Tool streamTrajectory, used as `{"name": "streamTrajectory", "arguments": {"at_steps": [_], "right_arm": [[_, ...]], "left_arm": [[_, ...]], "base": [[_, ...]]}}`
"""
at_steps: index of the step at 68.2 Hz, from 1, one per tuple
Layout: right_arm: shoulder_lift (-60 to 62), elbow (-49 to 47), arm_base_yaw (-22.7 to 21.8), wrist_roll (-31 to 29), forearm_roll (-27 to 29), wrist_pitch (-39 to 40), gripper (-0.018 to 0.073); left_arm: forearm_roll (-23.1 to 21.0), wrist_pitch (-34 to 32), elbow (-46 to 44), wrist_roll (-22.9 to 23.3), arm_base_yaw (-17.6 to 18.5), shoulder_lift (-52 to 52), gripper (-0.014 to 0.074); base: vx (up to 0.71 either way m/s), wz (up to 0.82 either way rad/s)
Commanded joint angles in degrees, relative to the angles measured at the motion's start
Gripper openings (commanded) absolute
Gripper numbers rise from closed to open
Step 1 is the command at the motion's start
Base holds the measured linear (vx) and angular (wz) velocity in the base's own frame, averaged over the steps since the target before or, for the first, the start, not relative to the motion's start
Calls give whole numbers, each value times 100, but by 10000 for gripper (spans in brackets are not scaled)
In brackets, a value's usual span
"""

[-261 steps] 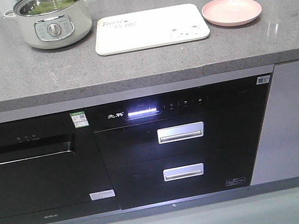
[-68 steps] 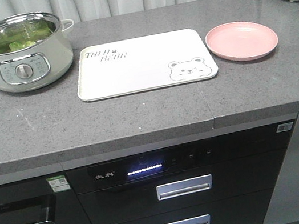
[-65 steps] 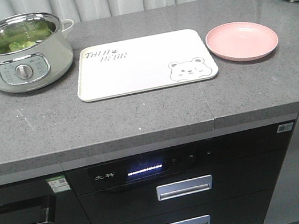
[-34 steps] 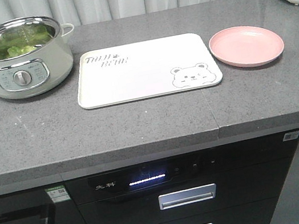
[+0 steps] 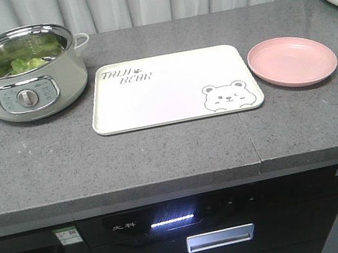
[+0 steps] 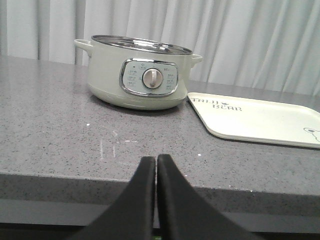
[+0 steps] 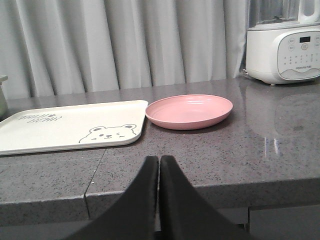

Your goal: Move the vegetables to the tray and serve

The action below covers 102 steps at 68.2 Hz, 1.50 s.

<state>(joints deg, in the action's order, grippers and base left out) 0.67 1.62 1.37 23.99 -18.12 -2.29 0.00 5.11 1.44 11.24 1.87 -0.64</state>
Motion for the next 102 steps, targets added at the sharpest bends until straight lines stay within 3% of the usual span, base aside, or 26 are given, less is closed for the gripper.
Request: {"name": "streamTrajectory", "arguments": {"at_steps": [1, 102], "right_arm": [[30, 88, -27, -28, -46, 398, -3], [30, 88, -27, -28, -46, 403, -3]], "left_arm": [[0, -404, 157, 59, -20, -83, -6], [0, -404, 157, 59, -20, -83, -6]], "base": [[8, 0], [6, 1]]}}
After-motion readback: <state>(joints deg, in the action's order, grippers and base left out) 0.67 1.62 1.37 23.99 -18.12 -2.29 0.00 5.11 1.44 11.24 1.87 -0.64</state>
